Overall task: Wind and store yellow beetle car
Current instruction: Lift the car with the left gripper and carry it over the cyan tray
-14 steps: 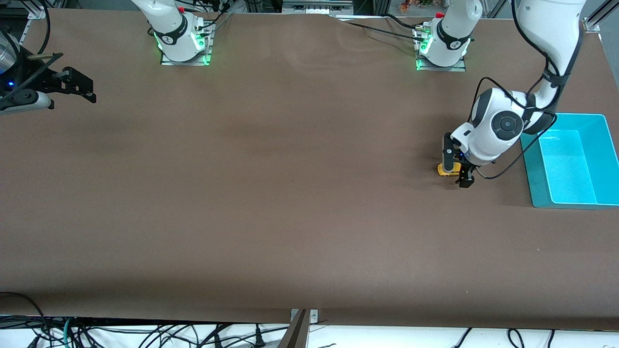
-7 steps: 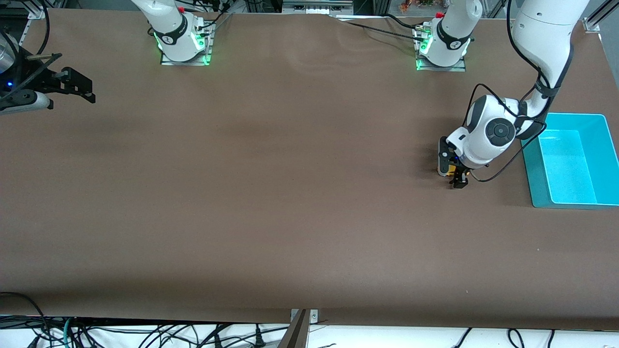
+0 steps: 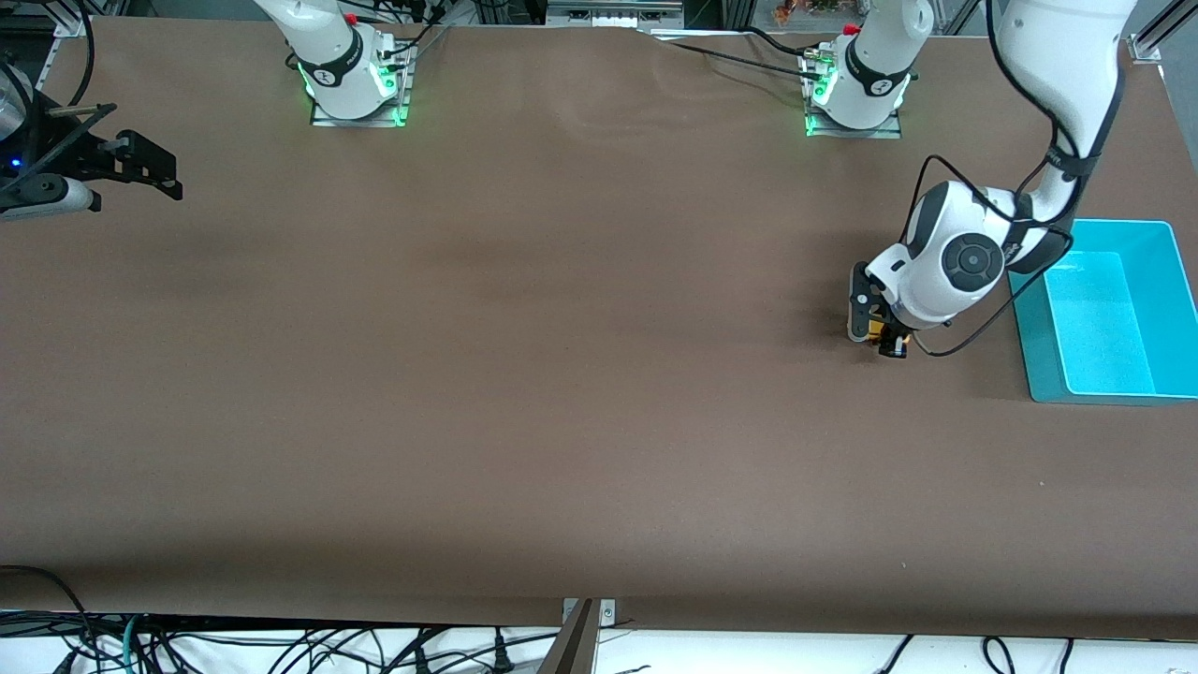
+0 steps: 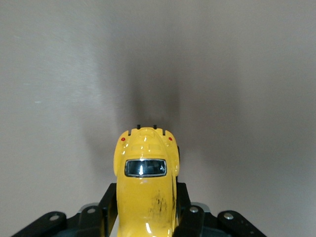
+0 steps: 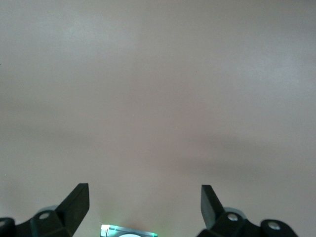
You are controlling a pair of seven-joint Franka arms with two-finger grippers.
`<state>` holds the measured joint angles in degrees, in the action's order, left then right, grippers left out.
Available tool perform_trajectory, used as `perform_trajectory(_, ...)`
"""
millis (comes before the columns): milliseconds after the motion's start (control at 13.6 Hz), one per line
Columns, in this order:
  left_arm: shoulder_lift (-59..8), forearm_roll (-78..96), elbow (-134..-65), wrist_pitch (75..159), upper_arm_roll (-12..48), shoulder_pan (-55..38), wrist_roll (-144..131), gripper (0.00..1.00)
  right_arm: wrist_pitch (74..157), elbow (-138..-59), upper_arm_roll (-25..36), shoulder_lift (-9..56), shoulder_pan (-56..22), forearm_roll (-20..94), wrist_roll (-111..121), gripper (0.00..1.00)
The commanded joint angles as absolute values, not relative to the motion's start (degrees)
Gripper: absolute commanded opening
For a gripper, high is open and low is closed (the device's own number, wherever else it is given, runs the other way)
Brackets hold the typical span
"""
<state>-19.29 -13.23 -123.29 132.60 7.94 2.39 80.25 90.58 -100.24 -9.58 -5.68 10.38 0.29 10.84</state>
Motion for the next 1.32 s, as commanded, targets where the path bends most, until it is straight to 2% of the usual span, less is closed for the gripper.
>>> perform_trajectory(0,-18.45,-12.48,-113.50,118.25,8.53,2.63,81.38,0.12,89.03,-98.53,-9.32,-5.01,10.55,0.97,10.46,1.00)
perform_trajectory(147,-18.20,-12.48,-109.79,112.71,7.83,3.86,81.39,0.12,89.03,-98.53,-9.05,-5.01,10.55,1.05,10.46,1.00)
perform_trajectory(293,-18.37,-12.22,-104.88,105.68,7.73,10.33,81.65,0.13,89.21,-98.44,-9.05,-5.01,10.55,0.97,10.46,1.00)
perform_trajectory(440,-18.54,-12.48,-102.66,103.01,7.56,14.14,85.93,0.13,89.47,-98.44,-9.05,-5.01,10.55,0.97,10.46,1.00)
perform_trajectory(880,-18.72,-16.51,-102.74,103.01,7.47,26.17,95.88,0.13,89.30,-98.44,-8.88,-4.92,10.55,0.97,10.46,1.00)
perform_trajectory(1027,-20.99,-17.93,-102.74,104.06,7.56,30.13,96.33,0.13,89.30,-98.44,-8.88,-4.92,10.55,0.97,10.55,1.00)
perform_trajectory(1247,-27.31,-17.93,-102.74,112.21,7.56,36.19,99.04,0.13,89.38,-98.44,-8.88,-4.92,10.55,0.97,10.55,1.00)
